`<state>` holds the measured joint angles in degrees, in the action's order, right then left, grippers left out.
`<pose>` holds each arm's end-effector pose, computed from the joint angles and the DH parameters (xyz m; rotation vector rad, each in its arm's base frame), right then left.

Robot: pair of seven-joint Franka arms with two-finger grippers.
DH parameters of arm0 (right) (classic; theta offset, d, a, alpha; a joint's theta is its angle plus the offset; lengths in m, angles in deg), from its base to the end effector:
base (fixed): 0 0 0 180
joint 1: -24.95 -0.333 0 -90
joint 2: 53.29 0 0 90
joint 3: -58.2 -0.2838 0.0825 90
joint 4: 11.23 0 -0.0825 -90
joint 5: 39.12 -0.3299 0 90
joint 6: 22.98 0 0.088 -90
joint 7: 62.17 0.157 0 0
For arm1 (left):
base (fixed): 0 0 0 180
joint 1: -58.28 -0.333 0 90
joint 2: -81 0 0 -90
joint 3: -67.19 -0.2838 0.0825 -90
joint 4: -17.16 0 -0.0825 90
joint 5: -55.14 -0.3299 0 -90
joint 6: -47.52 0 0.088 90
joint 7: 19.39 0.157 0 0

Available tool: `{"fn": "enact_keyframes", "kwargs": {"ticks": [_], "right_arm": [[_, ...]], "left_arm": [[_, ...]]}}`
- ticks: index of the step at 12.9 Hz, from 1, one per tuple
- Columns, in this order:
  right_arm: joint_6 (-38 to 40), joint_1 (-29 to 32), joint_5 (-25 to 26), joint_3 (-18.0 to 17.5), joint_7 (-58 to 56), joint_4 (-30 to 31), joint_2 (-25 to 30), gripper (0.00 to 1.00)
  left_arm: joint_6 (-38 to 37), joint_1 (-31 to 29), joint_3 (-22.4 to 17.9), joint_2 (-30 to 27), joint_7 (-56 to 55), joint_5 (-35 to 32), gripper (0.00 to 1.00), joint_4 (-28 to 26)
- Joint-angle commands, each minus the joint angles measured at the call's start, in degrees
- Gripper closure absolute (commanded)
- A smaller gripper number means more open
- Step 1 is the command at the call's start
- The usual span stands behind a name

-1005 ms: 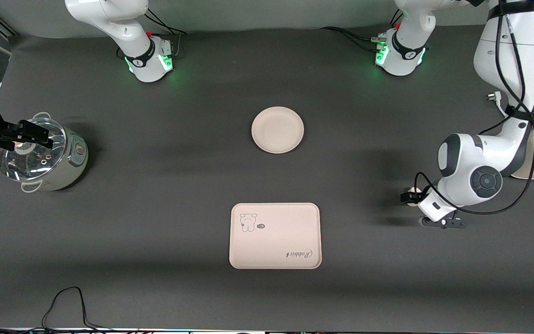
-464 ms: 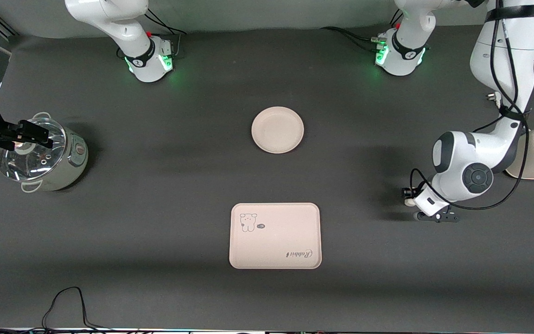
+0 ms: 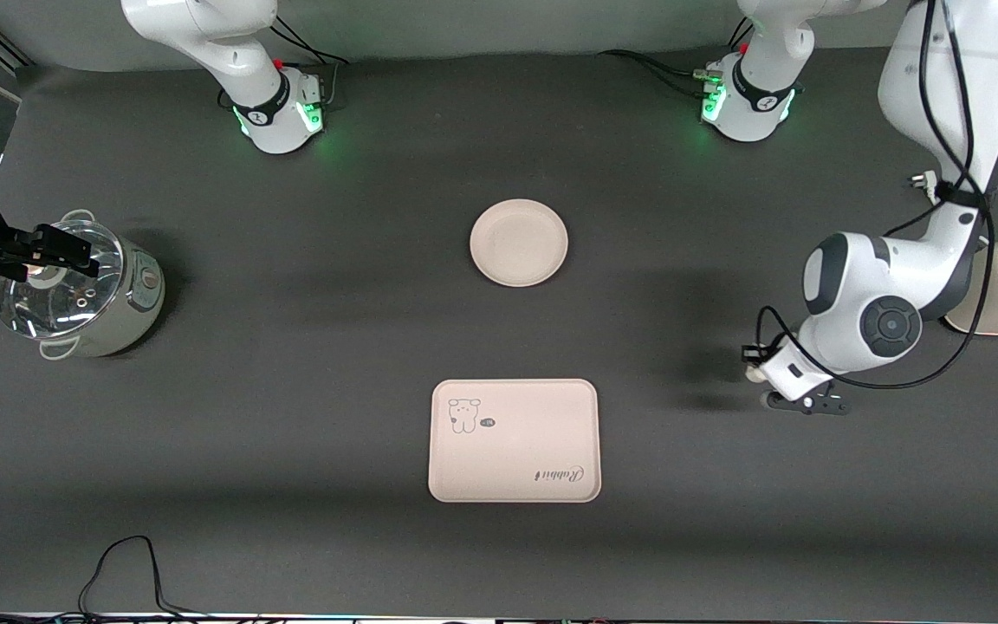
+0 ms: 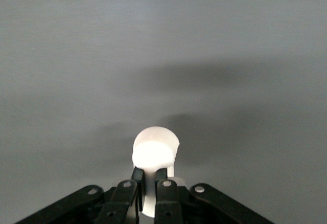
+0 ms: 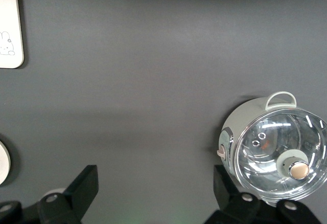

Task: Place bun in plate and plate on tray
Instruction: 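Carry the bun with the left gripper over the cream plate and lower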

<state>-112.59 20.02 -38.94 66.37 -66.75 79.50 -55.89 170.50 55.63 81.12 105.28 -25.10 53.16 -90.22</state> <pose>0.5062 -0.0279 0.5138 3.1346 0.0367 -0.1019 0.5479 -0.1041 0.2380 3.0775 -0.1606 -0.2281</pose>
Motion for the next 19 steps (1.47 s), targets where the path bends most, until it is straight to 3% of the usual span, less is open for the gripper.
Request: {"fn": "enact_keyframes", "kwargs": {"ticks": [1,3,5,8,11,14,16,18,19], "right_arm": [[0.4,-0.5,-0.7,0.5,0.4,0.3,0.8,0.0],[0.4,-0.5,-0.7,0.5,0.5,0.3,0.8,0.0],[0.4,-0.5,-0.7,0.5,0.4,0.3,0.8,0.0],[0.4,-0.5,-0.7,0.5,0.5,0.4,0.7,0.0],[0.4,-0.5,-0.7,0.5,0.5,0.4,0.8,0.0],[0.4,-0.5,-0.7,0.5,0.5,0.4,0.7,0.0],[0.4,-0.5,-0.7,0.5,0.4,0.4,0.7,0.0],[0.4,-0.5,-0.7,0.5,0.4,0.4,0.7,0.0],[0.4,-0.5,-0.7,0.5,0.5,0.4,0.6,0.0]], "left_arm": [[-11.5,5.2,7.2,-6.1,-12.4,2.7,1.0,5.0],[-15.0,8.0,13.3,-6.3,-22.7,2.5,1.0,9.3],[-13.0,12.2,16.7,-5.8,-30.5,1.0,1.0,9.4],[-6.5,20.2,17.0,-1.7,-44.0,-5.8,1.0,7.0],[4.5,23.8,17.3,2.3,-55.0,-12.3,1.0,1.0],[7.0,27.3,17.4,8.4,-67.3,-21.5,1.0,1.0],[6.9,27.9,18.8,9.8,-70.3,-22.9,1.0,0.9],[6.8,28.5,18.9,10.7,-71.1,-23.0,0.7,0.9],[6.8,29.0,18.9,11.0,-71.5,-23.6,0.47,0.9]]}}
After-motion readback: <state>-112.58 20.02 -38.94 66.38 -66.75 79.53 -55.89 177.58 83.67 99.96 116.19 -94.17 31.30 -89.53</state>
